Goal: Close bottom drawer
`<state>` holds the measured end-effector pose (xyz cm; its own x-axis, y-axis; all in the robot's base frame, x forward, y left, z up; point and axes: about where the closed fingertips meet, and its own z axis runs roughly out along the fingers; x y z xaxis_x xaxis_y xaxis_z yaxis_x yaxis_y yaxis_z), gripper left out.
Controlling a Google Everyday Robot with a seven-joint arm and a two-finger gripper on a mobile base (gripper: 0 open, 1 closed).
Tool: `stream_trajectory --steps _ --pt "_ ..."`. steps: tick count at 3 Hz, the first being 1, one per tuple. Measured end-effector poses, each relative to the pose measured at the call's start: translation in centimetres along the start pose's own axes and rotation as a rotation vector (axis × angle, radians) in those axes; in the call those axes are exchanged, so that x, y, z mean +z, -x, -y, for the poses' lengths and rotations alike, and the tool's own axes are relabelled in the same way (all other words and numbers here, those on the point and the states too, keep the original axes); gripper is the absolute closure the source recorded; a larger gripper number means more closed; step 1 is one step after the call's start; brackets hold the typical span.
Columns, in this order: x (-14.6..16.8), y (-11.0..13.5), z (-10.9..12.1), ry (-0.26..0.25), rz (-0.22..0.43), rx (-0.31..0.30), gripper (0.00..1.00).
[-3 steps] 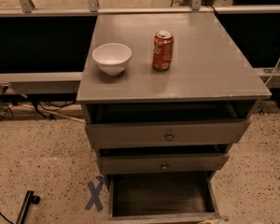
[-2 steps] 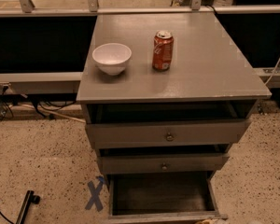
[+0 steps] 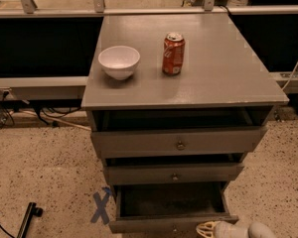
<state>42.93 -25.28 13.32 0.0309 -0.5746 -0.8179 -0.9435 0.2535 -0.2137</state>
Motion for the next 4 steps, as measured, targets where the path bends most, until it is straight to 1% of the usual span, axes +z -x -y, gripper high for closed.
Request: stream_trajectory --steps 1,2,3,4 --pt "3.3 0.8 2.1 0.009 0.023 -0.022 1.0" --pt "6.3 1.5 4.4 0.004 0.036 -0.039 1.0" --pt "8.5 1.7 6.7 -0.013 0.022 -0.053 1.0" --pt "10.1 1.0 8.8 -0.031 -0.002 -0.052 1.0"
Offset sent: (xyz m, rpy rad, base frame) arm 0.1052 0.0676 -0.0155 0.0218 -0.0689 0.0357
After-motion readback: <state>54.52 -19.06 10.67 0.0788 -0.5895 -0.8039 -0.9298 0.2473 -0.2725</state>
